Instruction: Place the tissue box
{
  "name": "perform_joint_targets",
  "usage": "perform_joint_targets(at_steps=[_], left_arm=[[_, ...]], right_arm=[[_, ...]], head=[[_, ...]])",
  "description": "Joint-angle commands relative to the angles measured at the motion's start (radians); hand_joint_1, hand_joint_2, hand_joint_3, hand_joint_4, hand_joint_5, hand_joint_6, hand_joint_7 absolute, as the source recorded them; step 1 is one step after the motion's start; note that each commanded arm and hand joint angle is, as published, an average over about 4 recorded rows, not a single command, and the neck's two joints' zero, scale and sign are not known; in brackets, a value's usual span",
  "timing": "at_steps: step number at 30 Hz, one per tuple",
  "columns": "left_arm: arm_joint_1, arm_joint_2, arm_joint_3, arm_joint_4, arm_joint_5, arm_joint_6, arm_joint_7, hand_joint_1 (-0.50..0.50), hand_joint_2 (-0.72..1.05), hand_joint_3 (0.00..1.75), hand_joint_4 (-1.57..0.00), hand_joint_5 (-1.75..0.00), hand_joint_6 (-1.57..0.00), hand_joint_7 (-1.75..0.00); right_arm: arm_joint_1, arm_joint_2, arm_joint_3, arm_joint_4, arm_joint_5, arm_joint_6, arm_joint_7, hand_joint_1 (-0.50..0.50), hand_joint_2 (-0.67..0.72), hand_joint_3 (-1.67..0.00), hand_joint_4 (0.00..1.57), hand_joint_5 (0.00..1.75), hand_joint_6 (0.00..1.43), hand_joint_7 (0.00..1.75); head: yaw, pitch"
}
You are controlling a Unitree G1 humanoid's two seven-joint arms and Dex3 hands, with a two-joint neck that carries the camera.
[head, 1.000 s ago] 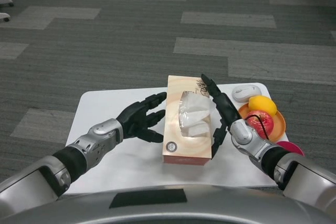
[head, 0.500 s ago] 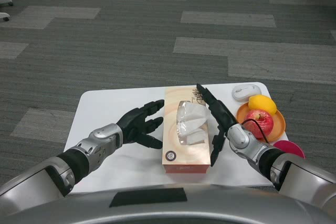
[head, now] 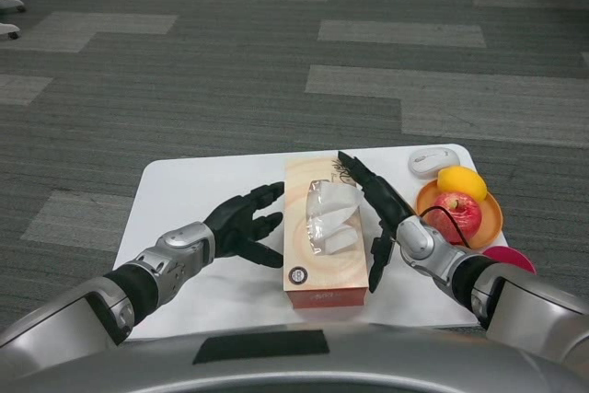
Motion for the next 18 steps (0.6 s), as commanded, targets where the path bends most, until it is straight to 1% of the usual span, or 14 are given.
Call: perform_joint_targets(at_steps=[1,3,6,10,12,14,16,18], left_arm=[[-0.023,-0.005,-0.012,0.016,-0.002,-0.003,-0.005,0.50,0.87,0.09,0.00,0.00,0.00,0.00],[-0.025,-0.005,-0.017,0.020,-0.003,-0.003,-0.005,0.50,0.87,0.09,0.00,0.00,0.00,0.00],[-0.025,-0.005,-0.021,0.027,-0.005,-0.003,-0.005,0.50,0.87,0.09,0.00,0.00,0.00,0.00],[-0.025,-0.005,-0.022,0.038,-0.005,-0.003,-0.003,0.50,0.87,0.09,0.00,0.00,0.00,0.00],[-0.025,-0.005,-0.023,0.040,-0.005,-0.003,-0.003,0.50,0.87,0.09,0.00,0.00,0.00,0.00],[-0.025,-0.005,-0.023,0.041,-0.005,-0.003,-0.003,0.50,0.87,0.09,0.00,0.00,0.00,0.00],[-0.025,-0.006,-0.023,0.044,-0.005,-0.003,-0.003,0.50,0.87,0.09,0.00,0.00,0.00,0.00],[-0.025,-0.008,-0.023,0.048,-0.006,-0.003,-0.003,0.50,0.87,0.09,0.00,0.00,0.00,0.00]], right_arm=[[-0.039,0.016,0.030,0.004,0.000,0.000,0.004,-0.46,0.53,-0.12,0.00,0.48,0.00,0.14],[-0.041,0.017,0.038,0.007,0.000,0.001,0.004,-0.46,0.53,-0.08,0.00,0.48,0.00,0.14],[-0.047,0.017,0.053,0.010,0.000,0.003,0.004,-0.46,0.53,-0.14,0.00,0.48,0.00,0.14],[-0.050,0.017,0.064,0.017,0.003,0.006,0.004,-0.46,0.53,-0.12,0.00,0.48,0.00,0.14],[-0.051,0.018,0.065,0.021,0.003,0.007,0.004,-0.46,0.53,-0.16,0.00,0.48,0.00,0.14],[-0.052,0.019,0.068,0.025,0.003,0.008,0.004,-0.46,0.53,-0.16,0.00,0.48,0.00,0.14],[-0.055,0.019,0.074,0.034,0.004,0.009,0.004,-0.46,0.53,-0.12,0.00,0.48,0.00,0.14],[-0.056,0.019,0.077,0.041,0.005,0.011,0.004,-0.46,0.50,-0.12,0.00,0.48,0.00,0.14]], head=[[0.002,0.000],[0.002,0.001],[0.001,0.002],[0.001,0.002],[0.002,0.001],[0.004,0.000],[0.004,0.000],[0.004,0.000]])
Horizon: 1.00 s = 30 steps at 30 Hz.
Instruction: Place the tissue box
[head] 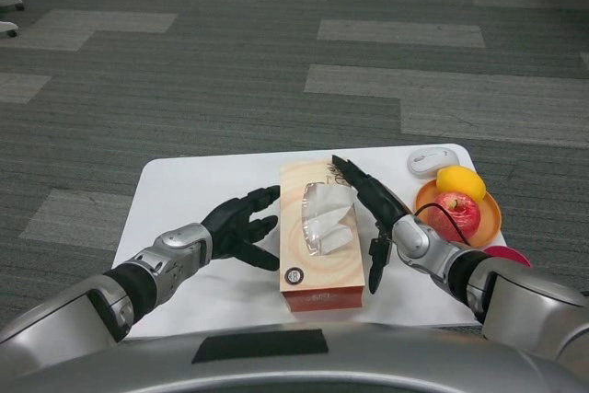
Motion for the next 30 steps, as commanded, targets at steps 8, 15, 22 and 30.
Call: perform_joint_targets(at_steps=[8,15,22,30], left_arm=[[-0.014,-0.006,0.003,0.018,-0.005,-0.003,-0.002,0.50,0.87,0.09,0.00,0.00,0.00,0.00],[-0.006,-0.007,0.019,0.021,-0.006,-0.003,-0.002,0.50,0.87,0.09,0.00,0.00,0.00,0.00],[0.005,-0.006,0.043,0.021,-0.005,-0.004,-0.004,0.50,0.87,0.09,0.00,0.00,0.00,0.00],[0.013,-0.005,0.063,0.021,-0.004,-0.005,-0.006,0.50,0.87,0.09,0.00,0.00,0.00,0.00]], right_arm=[[-0.026,0.019,0.001,0.060,0.005,0.001,0.009,-0.46,0.47,-0.12,0.00,0.48,0.00,0.14],[-0.023,0.021,-0.021,0.073,0.008,0.001,0.038,-0.46,0.47,-0.12,0.00,0.48,0.00,0.09],[0.018,0.019,-0.103,0.074,0.009,-0.003,0.068,-0.46,0.47,-0.12,0.00,0.41,0.00,0.07],[0.054,0.015,-0.180,0.046,0.002,-0.013,0.080,-0.46,0.47,-0.16,0.00,0.39,0.00,0.07]], head=[[0.008,0.007],[0.018,0.009],[0.016,0.015],[0.018,0.014]])
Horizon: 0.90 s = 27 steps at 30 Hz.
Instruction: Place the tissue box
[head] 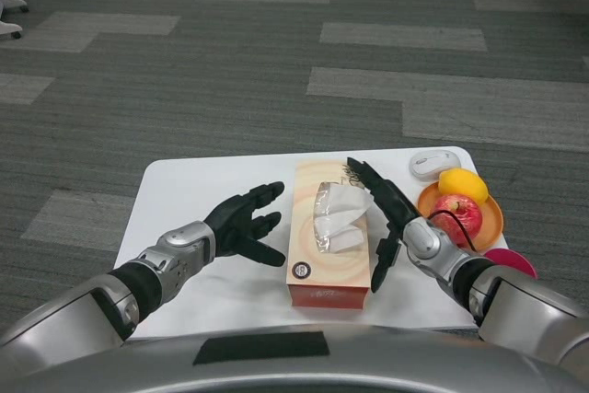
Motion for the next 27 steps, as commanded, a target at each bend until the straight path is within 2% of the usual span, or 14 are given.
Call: perform_joint_targets(at_steps=[1,10,21,27], left_arm=[[0.015,0.014,0.013,0.011,-0.004,-0.005,-0.003,0.50,0.87,0.09,0.00,0.00,0.00,0.00],[0.027,0.028,0.033,0.002,0.002,-0.004,-0.005,0.50,0.87,0.09,0.00,0.00,0.00,0.00],[0.038,0.039,0.062,-0.013,0.004,-0.008,-0.008,0.50,0.87,0.09,0.00,0.00,0.00,0.00],[0.040,0.040,0.073,-0.013,0.005,-0.010,-0.009,0.50,0.87,0.09,0.00,0.00,0.00,0.00]], right_arm=[[0.024,-0.005,-0.031,-0.014,0.002,-0.002,0.008,-0.46,0.47,-0.16,0.00,0.39,0.00,0.07],[0.054,-0.015,-0.067,-0.044,-0.005,-0.010,0.026,-0.46,0.47,-0.16,0.00,0.39,0.00,0.07],[0.084,-0.030,-0.105,-0.113,-0.011,-0.023,0.058,-0.46,0.34,-0.16,0.00,0.39,0.00,0.07],[0.100,-0.039,-0.128,-0.161,-0.011,-0.029,0.063,-0.45,0.34,-0.16,0.00,0.39,0.00,0.07]], head=[[0.001,0.000],[0.005,0.006],[0.010,0.007],[0.009,0.006]])
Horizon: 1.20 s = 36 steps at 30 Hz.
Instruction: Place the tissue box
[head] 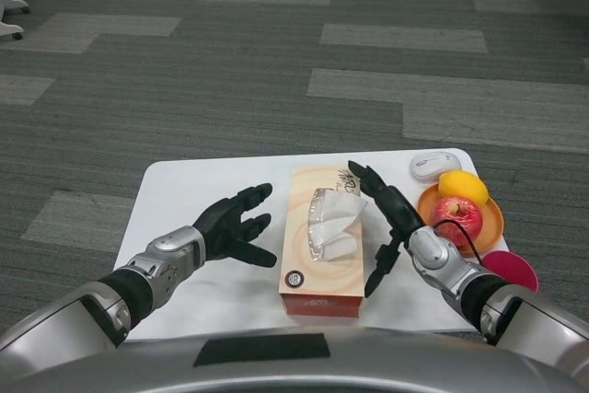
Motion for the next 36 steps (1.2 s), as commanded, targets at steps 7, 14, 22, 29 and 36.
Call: perform_joint_targets(at_steps=[7,14,22,29,36], left_arm=[[0.010,0.013,0.022,-0.005,0.003,-0.009,0.000,0.50,0.87,0.09,0.00,0.00,0.00,0.00],[0.011,0.015,0.032,-0.010,0.004,-0.012,-0.001,0.50,0.87,0.09,0.00,0.00,0.00,0.00],[0.017,0.026,0.070,-0.036,0.005,-0.014,-0.002,0.50,0.87,0.09,0.00,0.00,0.00,0.00],[0.034,0.048,0.143,-0.098,0.016,-0.027,-0.003,0.50,0.87,0.09,0.00,0.00,0.00,0.00],[0.068,0.068,0.282,-0.238,0.085,-0.030,-0.012,0.50,0.96,0.09,0.00,0.00,0.00,0.00]], right_arm=[[0.016,-0.013,-0.042,-0.051,-0.004,-0.016,0.010,-0.42,0.34,-0.16,0.00,0.34,0.00,0.07],[0.018,-0.014,-0.090,-0.050,-0.009,-0.016,0.025,-0.42,0.34,-0.16,0.00,0.29,0.00,0.07],[0.036,-0.026,-0.158,-0.060,-0.012,-0.018,0.051,-0.42,0.34,-0.16,0.00,0.19,0.00,0.07],[0.065,-0.036,-0.238,-0.124,-0.011,-0.023,0.068,-0.42,0.34,-0.16,0.00,0.19,0.00,0.07],[0.069,-0.043,-0.296,-0.230,-0.009,-0.024,0.069,-0.42,0.39,-0.16,0.00,0.19,0.00,0.07]], head=[[0.000,0.000],[0.003,0.003],[0.007,0.011],[0.012,0.027],[0.017,0.046]])
